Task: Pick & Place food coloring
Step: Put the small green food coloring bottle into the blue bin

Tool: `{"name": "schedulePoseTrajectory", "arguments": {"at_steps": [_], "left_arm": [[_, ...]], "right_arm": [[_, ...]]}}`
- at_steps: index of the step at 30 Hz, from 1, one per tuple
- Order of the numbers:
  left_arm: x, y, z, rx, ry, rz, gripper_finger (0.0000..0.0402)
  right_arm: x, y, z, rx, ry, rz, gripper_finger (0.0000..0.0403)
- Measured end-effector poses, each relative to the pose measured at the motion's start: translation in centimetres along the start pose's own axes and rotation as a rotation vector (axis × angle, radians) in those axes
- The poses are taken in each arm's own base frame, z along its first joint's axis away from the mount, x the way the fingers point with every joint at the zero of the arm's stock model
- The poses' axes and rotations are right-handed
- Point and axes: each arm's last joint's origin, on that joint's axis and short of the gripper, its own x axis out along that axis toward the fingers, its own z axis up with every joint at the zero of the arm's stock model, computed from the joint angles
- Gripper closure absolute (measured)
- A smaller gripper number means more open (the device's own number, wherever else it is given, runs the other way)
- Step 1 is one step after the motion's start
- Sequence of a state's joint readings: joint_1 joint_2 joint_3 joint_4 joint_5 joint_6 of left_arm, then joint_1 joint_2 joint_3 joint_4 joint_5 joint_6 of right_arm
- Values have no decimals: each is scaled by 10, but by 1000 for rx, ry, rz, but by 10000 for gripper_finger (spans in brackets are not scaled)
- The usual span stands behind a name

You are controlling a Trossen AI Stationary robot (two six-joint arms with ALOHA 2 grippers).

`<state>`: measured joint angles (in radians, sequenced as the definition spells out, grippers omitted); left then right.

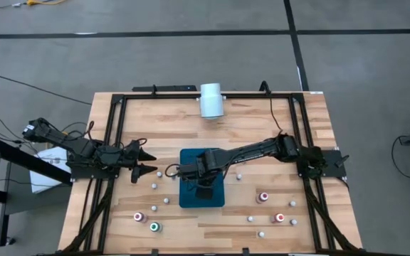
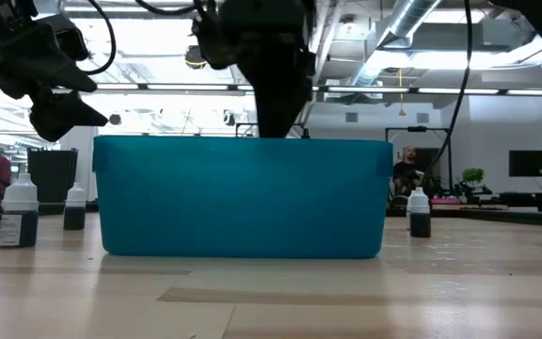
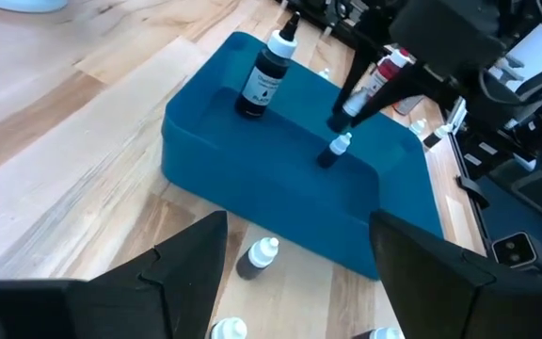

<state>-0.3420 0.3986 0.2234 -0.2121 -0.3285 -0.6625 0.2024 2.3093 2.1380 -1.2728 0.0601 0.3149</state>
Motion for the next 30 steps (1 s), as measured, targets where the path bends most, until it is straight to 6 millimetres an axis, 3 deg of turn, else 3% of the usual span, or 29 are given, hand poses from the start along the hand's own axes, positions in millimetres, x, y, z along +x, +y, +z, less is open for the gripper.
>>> {"name": "schedulePoseTrajectory", "arguments": {"at_steps": [15,25,30], "left_arm": [[0,0,-1,6,10,0,149],[0,0,-1,6,9,0,149],[0,0,-1,6,9,0,149]], "right_arm": [[0,-5,-3,-18,38,-15,332],[-32,-8,-8,-26,-32,-13,332],[-36,-8,-11,-34,-22,-16,332]]}}
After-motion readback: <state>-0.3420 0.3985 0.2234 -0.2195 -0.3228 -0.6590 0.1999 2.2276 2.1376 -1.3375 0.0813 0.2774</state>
